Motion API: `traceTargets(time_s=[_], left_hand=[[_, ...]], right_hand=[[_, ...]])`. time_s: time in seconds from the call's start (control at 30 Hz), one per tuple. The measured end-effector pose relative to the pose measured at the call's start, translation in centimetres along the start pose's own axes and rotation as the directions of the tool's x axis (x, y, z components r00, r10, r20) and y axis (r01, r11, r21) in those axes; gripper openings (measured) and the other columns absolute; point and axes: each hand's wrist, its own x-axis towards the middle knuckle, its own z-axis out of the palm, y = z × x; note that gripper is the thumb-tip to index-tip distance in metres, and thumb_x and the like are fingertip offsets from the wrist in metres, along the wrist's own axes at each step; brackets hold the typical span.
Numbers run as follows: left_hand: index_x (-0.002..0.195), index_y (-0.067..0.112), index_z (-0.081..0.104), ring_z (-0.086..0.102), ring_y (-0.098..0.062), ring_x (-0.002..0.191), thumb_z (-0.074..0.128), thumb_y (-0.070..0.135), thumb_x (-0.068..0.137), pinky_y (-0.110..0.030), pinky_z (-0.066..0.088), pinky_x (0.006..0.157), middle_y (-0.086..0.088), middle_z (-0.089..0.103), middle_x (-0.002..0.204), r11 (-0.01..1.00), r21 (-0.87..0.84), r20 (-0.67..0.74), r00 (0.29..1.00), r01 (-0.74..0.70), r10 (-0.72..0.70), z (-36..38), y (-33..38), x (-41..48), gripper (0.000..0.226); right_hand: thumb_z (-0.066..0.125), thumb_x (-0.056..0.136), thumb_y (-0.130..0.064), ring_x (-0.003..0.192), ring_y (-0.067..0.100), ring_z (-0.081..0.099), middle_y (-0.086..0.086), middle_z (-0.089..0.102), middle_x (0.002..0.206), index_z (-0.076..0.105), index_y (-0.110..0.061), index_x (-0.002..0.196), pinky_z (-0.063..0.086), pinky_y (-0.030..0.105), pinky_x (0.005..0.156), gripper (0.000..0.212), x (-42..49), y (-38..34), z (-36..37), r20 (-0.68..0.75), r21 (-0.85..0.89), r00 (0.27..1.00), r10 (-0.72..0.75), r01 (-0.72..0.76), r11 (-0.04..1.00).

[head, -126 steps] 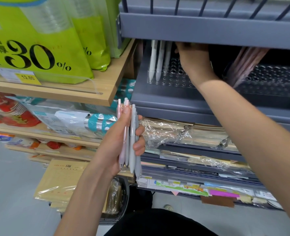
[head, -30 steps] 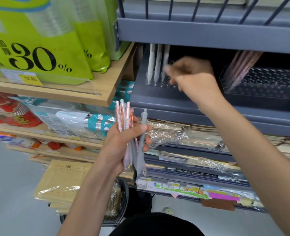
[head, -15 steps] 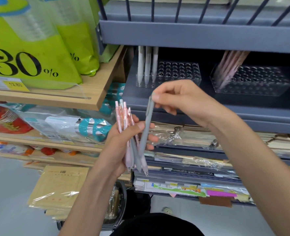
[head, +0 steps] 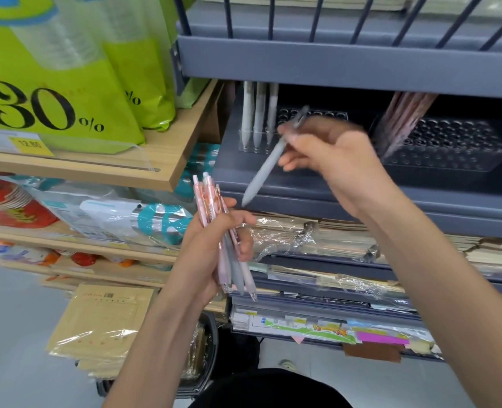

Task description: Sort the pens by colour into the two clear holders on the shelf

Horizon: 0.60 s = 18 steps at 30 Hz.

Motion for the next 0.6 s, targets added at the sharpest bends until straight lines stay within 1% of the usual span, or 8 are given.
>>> traceTargets(time_s=[0.1,0.2,0.23,0.3,0.37,0.4,0.5,0.6], left_hand=[[0.103,0.017,0.040,0.042,-0.016,0.043,0.055,0.001,0.080,-0.025,0.038,0.040,-0.012,0.064,0.078,1.000,-0.007,0.013,1.000,-0.004,0.004,-0.2,0.1,-0.2,0.032],[0.099,0.013,0.036,0.042,-0.017,0.044,0.054,0.001,0.076,-0.025,0.038,0.041,-0.014,0.065,0.079,1.000,0.027,0.011,1.000,0.002,-0.002,-0.3,0.2,-0.4,0.032],[0.100,0.011,0.036,0.043,-0.017,0.044,0.053,0.000,0.075,-0.025,0.039,0.041,-0.014,0.065,0.078,0.999,0.037,0.013,1.000,0.005,-0.005,-0.4,0.3,-0.5,0.032],[0.107,0.009,0.040,0.044,-0.020,0.044,0.052,0.000,0.074,-0.027,0.040,0.042,-0.013,0.065,0.073,0.998,0.055,0.022,1.000,0.013,-0.014,-0.6,0.4,-0.6,0.036],[0.106,0.009,0.043,0.047,-0.022,0.046,0.052,-0.002,0.074,-0.029,0.043,0.045,-0.014,0.066,0.077,0.998,0.067,0.023,1.000,0.003,-0.005,-0.7,0.4,-0.7,0.035],[0.103,0.010,0.044,0.049,-0.023,0.048,0.052,-0.002,0.074,-0.030,0.045,0.046,-0.016,0.067,0.082,0.998,0.070,0.021,1.000,-0.002,0.000,-0.8,0.5,-0.8,0.032],[0.105,0.010,0.047,0.056,-0.024,0.054,0.054,-0.002,0.075,-0.033,0.050,0.051,-0.016,0.068,0.087,0.996,0.087,0.012,1.000,0.004,-0.005,-1.1,0.5,-0.9,0.033],[0.109,0.006,0.050,0.066,-0.025,0.062,0.054,-0.001,0.077,-0.033,0.056,0.056,-0.016,0.072,0.088,0.996,0.086,0.017,1.000,0.011,-0.013,-1.3,0.5,-1.2,0.033]], right_hand=[[0.061,0.094,-0.007,0.070,0.015,0.068,-0.003,0.072,0.074,0.068,-0.013,0.089,0.059,0.030,0.076,0.010,1.1,-0.7,-0.5,-0.260,0.002,0.955,-0.140,0.145,0.989],[0.059,0.094,-0.005,0.071,0.009,0.069,-0.009,0.072,0.073,0.068,-0.020,0.085,0.057,0.025,0.075,0.020,1.8,-0.5,-0.8,-0.376,-0.103,0.892,-0.252,0.230,0.968],[0.057,0.094,-0.004,0.073,0.008,0.069,-0.009,0.072,0.074,0.067,-0.023,0.084,0.056,0.025,0.074,0.023,2.0,-0.4,-0.8,-0.386,-0.158,0.879,-0.278,0.234,0.959],[0.054,0.092,-0.006,0.079,0.014,0.069,-0.004,0.070,0.079,0.065,-0.028,0.081,0.057,0.036,0.078,0.026,2.4,-0.1,-0.5,-0.391,-0.263,0.863,-0.320,0.229,0.937],[0.054,0.091,-0.017,0.081,0.020,0.069,0.000,0.070,0.082,0.064,-0.028,0.083,0.056,0.045,0.083,0.017,3.1,0.1,-0.3,-0.364,-0.376,0.864,-0.348,0.205,0.903],[0.054,0.091,-0.023,0.082,0.021,0.070,0.002,0.070,0.083,0.067,-0.024,0.087,0.055,0.045,0.084,0.013,3.5,0.2,-0.1,-0.341,-0.428,0.872,-0.350,0.188,0.884],[0.051,0.093,-0.034,0.101,0.030,0.066,0.011,0.072,0.103,0.067,-0.008,0.107,0.050,0.043,0.095,0.034,4.8,-0.4,0.6,-0.287,-0.581,0.906,-0.310,0.093,0.808],[0.041,0.100,-0.039,0.117,0.031,0.058,0.014,0.064,0.123,0.060,-0.009,0.124,0.041,0.039,0.105,0.043,5.9,-1.4,1.6,-0.209,-0.759,0.946,-0.249,0.003,0.651]])
